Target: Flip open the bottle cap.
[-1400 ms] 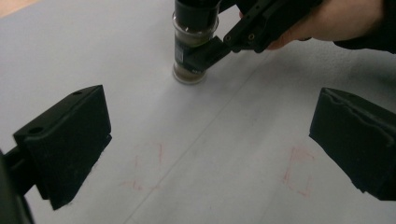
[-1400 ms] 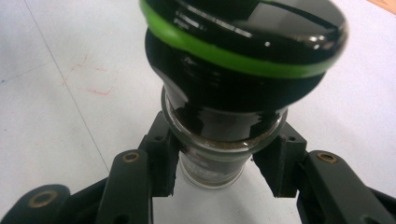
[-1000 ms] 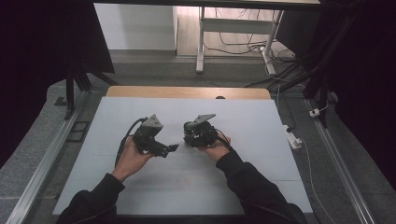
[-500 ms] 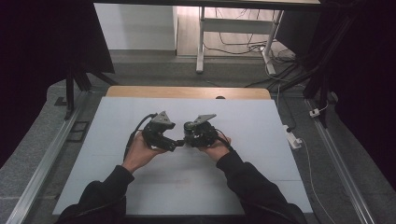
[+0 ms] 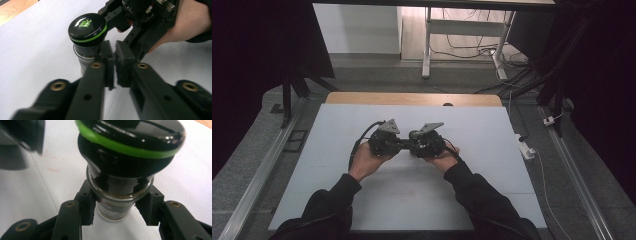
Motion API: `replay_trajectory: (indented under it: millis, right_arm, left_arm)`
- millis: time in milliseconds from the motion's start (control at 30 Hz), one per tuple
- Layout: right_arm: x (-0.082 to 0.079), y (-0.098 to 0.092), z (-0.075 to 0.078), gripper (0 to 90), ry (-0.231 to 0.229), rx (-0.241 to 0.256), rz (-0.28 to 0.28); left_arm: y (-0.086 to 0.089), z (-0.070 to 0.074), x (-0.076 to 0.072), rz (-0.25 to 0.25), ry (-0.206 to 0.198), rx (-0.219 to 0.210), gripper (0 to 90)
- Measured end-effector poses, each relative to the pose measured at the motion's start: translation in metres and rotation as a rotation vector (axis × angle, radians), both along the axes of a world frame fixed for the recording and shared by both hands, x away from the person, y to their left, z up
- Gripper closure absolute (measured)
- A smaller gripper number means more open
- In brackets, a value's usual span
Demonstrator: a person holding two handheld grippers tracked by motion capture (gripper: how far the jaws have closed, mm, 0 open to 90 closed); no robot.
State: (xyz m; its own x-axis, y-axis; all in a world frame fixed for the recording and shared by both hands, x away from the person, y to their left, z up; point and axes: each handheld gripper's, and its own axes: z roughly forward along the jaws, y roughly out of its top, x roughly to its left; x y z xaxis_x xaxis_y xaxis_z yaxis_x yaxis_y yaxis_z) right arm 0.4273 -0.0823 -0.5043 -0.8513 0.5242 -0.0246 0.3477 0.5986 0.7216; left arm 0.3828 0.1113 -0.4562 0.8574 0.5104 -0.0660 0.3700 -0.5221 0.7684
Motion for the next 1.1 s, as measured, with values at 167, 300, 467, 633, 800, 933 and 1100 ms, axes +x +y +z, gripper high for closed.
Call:
replay_trajectory:
  millis: [167,300,467,633,800,933,1100]
  right_arm:
    - [0.000,0.000,0.000,53.1,-0.001,0.001,-0.001]
    - [-0.001,0.000,0.000,53.0,-0.003,0.000,-0.001]
    - [0.000,0.000,0.000,53.1,-0.002,0.004,0.000]
    - [0.000,0.000,0.000,53.1,-0.001,0.005,-0.001]
    - [0.000,0.000,-0.001,53.2,-0.005,0.003,0.000]
    - [0.000,0.000,-0.001,53.2,-0.005,0.004,-0.001]
    - [-0.001,0.000,-0.001,53.2,-0.006,0.003,0.000]
  left_arm:
    - [-0.007,-0.002,0.004,0.028,0.001,0.012,88.8]
    - [-0.009,-0.002,0.005,0.036,0.004,0.029,88.9]
    - [-0.010,-0.001,0.006,0.042,0.010,0.025,88.9]
    - [-0.010,0.002,0.007,0.049,0.007,0.018,88.9]
    - [-0.009,0.005,0.009,0.053,0.008,0.016,88.9]
    - [-0.007,0.007,0.011,0.052,0.010,0.015,89.0]
    - [-0.006,0.009,0.013,0.065,0.007,0.005,89.0]
